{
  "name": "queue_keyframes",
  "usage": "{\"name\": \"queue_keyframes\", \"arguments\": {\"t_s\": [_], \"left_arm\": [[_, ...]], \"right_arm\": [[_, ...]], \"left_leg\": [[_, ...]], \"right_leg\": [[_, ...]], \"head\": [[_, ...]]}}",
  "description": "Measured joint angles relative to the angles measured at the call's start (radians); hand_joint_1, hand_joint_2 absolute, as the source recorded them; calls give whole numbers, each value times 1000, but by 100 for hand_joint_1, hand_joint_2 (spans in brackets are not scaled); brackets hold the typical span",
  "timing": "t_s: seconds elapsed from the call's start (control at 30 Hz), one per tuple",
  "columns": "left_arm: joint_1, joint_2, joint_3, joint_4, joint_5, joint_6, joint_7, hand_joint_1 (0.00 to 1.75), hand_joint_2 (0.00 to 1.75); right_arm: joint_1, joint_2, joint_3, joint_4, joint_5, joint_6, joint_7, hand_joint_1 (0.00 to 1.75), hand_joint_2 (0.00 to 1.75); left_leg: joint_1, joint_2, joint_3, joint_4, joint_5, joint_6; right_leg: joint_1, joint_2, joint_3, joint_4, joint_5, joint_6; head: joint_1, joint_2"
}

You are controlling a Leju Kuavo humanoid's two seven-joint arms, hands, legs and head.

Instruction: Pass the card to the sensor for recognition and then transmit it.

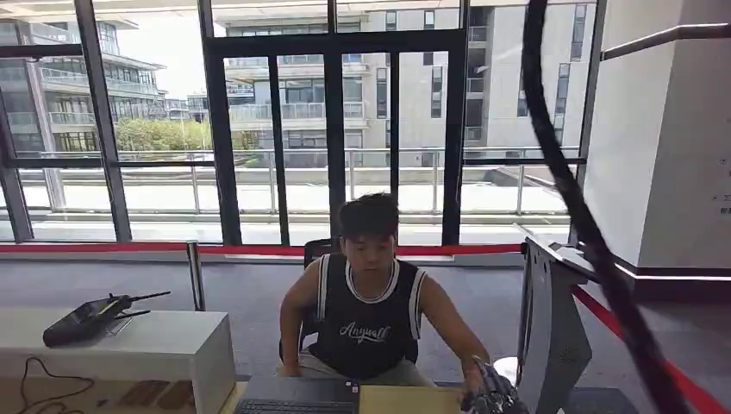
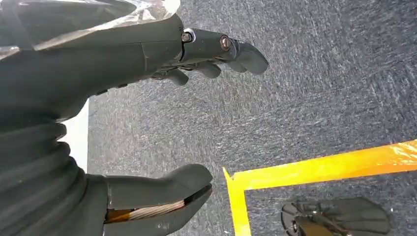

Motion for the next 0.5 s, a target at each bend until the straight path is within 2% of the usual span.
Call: {"name": "queue_keyframes", "arguments": {"t_s": [0.5], "left_arm": [[12,0,-1,0,43,8,26,0,175]], "right_arm": [[187,-113,-10,-41,-226,-2,26,175,175]], "left_leg": [[0,0,0,0,-1,1]], "right_leg": [[0,0,1,-1,0,0]], "head": [[0,0]]}}
